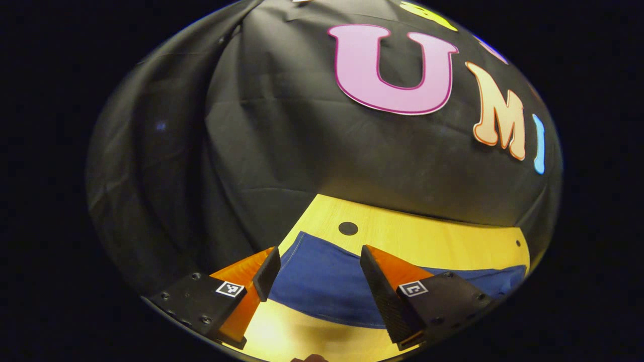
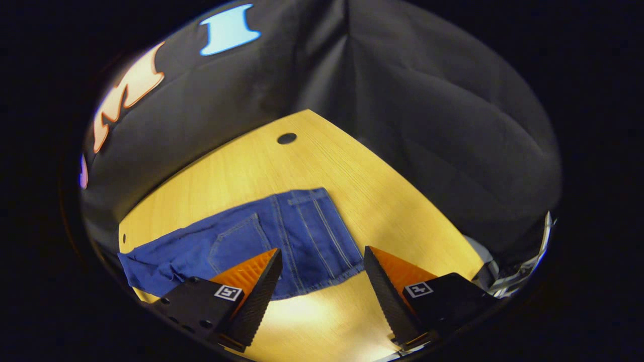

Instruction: Grasp the waist and the cuffs of the jeans and fold them to make the two legs overlap; first hold the waist and fold one-third of the jeans toward the cuffs, then hold the cuffs and fold the remaining one-third in the same direction to finish folding.

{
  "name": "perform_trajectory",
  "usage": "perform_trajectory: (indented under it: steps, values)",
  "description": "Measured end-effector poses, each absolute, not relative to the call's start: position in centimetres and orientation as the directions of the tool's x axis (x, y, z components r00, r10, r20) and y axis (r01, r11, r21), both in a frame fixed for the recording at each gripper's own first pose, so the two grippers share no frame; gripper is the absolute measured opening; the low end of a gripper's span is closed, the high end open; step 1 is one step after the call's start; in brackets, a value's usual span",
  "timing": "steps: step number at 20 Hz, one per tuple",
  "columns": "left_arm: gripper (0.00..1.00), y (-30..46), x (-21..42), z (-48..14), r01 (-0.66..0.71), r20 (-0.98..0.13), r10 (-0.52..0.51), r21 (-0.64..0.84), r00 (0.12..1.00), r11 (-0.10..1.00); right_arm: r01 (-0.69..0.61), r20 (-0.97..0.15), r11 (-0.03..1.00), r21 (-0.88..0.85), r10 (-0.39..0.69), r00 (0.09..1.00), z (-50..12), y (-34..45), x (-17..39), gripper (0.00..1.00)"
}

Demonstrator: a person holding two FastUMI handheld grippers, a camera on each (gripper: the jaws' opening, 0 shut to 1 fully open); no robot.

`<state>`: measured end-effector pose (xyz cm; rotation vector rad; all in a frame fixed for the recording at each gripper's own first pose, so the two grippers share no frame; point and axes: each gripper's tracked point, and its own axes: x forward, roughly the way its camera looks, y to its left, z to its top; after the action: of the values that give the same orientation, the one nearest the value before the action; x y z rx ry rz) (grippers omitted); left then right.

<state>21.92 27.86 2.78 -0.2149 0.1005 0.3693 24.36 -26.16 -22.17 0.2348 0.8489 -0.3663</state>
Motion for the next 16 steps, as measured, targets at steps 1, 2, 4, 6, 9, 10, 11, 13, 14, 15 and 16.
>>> perform_trajectory:
  steps: [1, 2, 4, 6, 9, 10, 11, 13, 14, 15, 16]
  values:
    - [0.96, 27.9, 21.8, 2.9, -0.377, -0.131, 0.356, -0.217, 0.925, 0.901, 0.414, -0.775, 0.907, 0.080, -0.205, 0.598, -23.2, -26.4, 24.2, 1.00]
    - [0.96, 28.0, 21.8, 3.1, -0.384, -0.123, 0.365, -0.236, 0.923, 0.892, 0.410, -0.783, 0.908, 0.087, -0.192, 0.592, -23.8, -26.8, 24.0, 1.00]
    - [0.95, 28.2, 21.6, 3.1, -0.417, -0.127, 0.397, -0.248, 0.909, 0.874, 0.377, -0.801, 0.923, 0.071, -0.172, 0.573, -25.0, -27.6, 23.9, 1.00]
    - [0.96, 28.2, 21.4, 3.2, -0.454, -0.125, 0.437, -0.251, 0.891, 0.855, 0.343, -0.820, 0.937, 0.070, -0.142, 0.555, -26.5, -28.0, 23.9, 0.98]
    - [0.96, 28.1, 21.3, 4.0, -0.489, -0.115, 0.476, -0.260, 0.872, 0.832, 0.295, -0.828, 0.952, 0.076, -0.105, 0.551, -28.2, -27.9, 24.5, 0.98]
    - [0.95, 27.8, 21.3, 4.0, -0.493, -0.108, 0.483, -0.267, 0.869, 0.828, 0.278, -0.827, 0.958, 0.071, -0.099, 0.554, -28.5, -28.0, 24.6, 1.00]
    - [0.95, 27.8, 21.3, 4.3, -0.493, -0.101, 0.485, -0.272, 0.869, 0.826, 0.262, -0.822, 0.963, 0.066, -0.097, 0.561, -28.6, -28.0, 24.8, 1.00]
    - [0.95, 27.7, 20.7, 4.6, -0.491, -0.081, 0.489, -0.269, 0.869, 0.828, 0.235, -0.814, 0.970, 0.060, -0.089, 0.574, -28.6, -27.9, 24.9, 1.00]
    - [0.95, 27.5, 20.2, 5.2, -0.488, -0.077, 0.487, -0.268, 0.870, 0.831, 0.227, -0.816, 0.972, 0.065, -0.079, 0.573, -28.6, -27.9, 24.8, 1.00]
    - [0.95, 27.0, 19.7, 5.7, -0.480, -0.075, 0.479, -0.270, 0.875, 0.835, 0.223, -0.813, 0.972, 0.069, -0.075, 0.578, -28.6, -27.8, 24.8, 0.96]
    - [0.95, 26.3, 19.1, 6.3, -0.469, -0.067, 0.469, -0.273, 0.880, 0.840, 0.220, -0.813, 0.973, 0.067, -0.075, 0.577, -28.7, -27.8, 24.8, 1.00]
